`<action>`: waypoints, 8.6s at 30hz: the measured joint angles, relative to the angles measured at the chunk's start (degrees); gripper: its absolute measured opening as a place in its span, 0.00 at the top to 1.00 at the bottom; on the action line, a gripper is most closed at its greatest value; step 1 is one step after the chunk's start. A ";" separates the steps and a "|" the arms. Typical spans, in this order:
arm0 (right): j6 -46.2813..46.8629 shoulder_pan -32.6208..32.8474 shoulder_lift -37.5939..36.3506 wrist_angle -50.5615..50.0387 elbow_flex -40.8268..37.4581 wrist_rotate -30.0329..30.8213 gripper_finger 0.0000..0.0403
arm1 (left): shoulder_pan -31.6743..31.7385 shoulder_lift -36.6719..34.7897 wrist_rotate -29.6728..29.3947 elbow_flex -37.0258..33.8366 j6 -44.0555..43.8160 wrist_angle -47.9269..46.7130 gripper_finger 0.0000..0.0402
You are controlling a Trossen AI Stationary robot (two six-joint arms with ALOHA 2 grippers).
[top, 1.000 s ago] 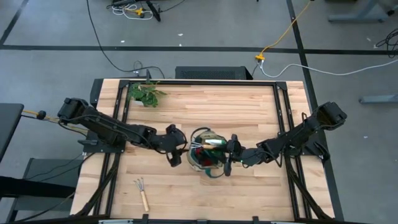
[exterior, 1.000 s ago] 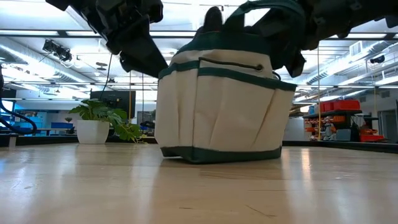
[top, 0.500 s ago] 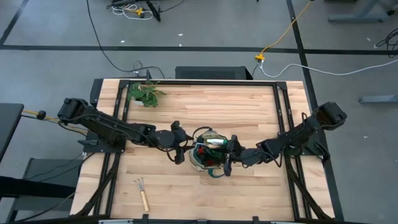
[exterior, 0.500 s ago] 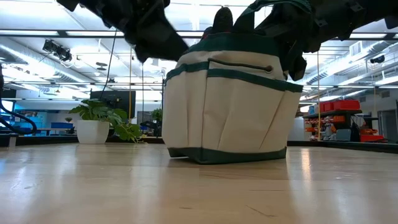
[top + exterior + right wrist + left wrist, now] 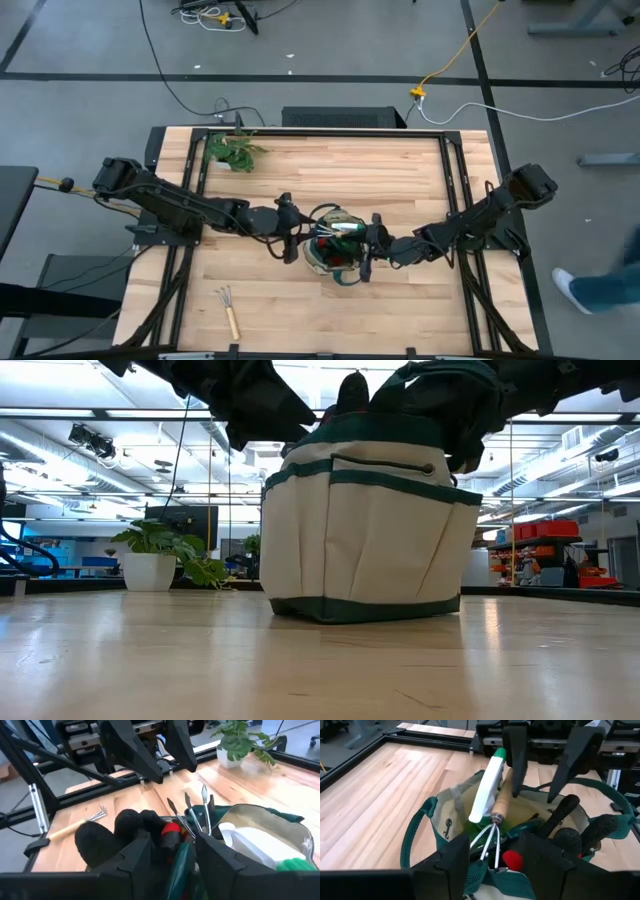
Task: Pick & Place Garden tools in Gardening bag
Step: Put the light brown rake into the green gardening bag
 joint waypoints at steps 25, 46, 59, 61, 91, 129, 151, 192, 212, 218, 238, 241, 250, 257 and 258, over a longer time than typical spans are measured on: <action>3.59 -1.85 1.87 -59.32 26.64 -8.11 0.69 | -0.02 0.00 0.00 0.00 -0.02 -1.51 0.55; -2.27 -6.16 2.73 -66.39 30.14 -11.44 0.69 | -0.02 0.02 0.02 0.02 -0.04 -1.92 0.55; -5.05 -8.69 7.30 -65.48 30.14 -17.54 0.69 | -0.01 0.04 0.04 0.02 -0.04 -2.31 0.55; -5.46 -8.73 7.32 -65.10 30.14 -17.14 0.69 | 0.00 0.04 0.03 0.02 -0.04 -2.30 0.55; -5.98 -8.79 7.41 -70.01 36.31 -16.67 0.70 | -0.02 0.04 2.03 0.02 -0.04 -2.42 0.55; -6.79 -10.19 10.23 -70.19 36.13 -17.13 0.89 | -0.02 0.04 2.58 0.04 -0.19 -3.20 0.55; -3.20 -6.09 10.21 -64.91 40.19 -7.83 0.89 | -0.13 -0.07 2.86 0.02 0.16 -3.73 0.55; -0.49 0.45 8.17 -43.70 29.92 2.41 1.00 | -3.50 -5.51 1.20 0.04 -13.27 -20.78 0.55; -3.53 0.55 8.20 -47.97 29.90 3.50 1.00 | -18.94 -9.51 17.51 0.04 -47.85 -33.86 0.65; -3.51 0.57 8.20 -48.56 29.88 3.02 1.00 | -23.47 -7.02 16.50 0.04 -49.57 -20.52 0.72; -3.50 0.57 8.22 -46.81 29.86 -0.11 1.00 | -30.00 15.04 22.49 25.80 -53.40 -51.56 0.79; -3.90 0.57 8.22 -46.75 29.86 -0.15 1.00 | -30.73 18.10 25.09 27.77 -54.69 -57.02 0.79; -6.38 0.57 8.22 -46.32 29.86 -0.51 1.00 | -35.40 20.16 31.20 28.26 -80.10 -68.63 0.79; -8.25 0.59 8.22 -45.28 29.86 -0.72 1.00 | -40.68 18.24 19.53 28.30 -102.78 -62.55 0.79; -8.45 0.57 8.22 -45.26 29.86 -1.21 1.00 | -40.84 18.21 17.44 28.32 -104.63 -61.55 0.79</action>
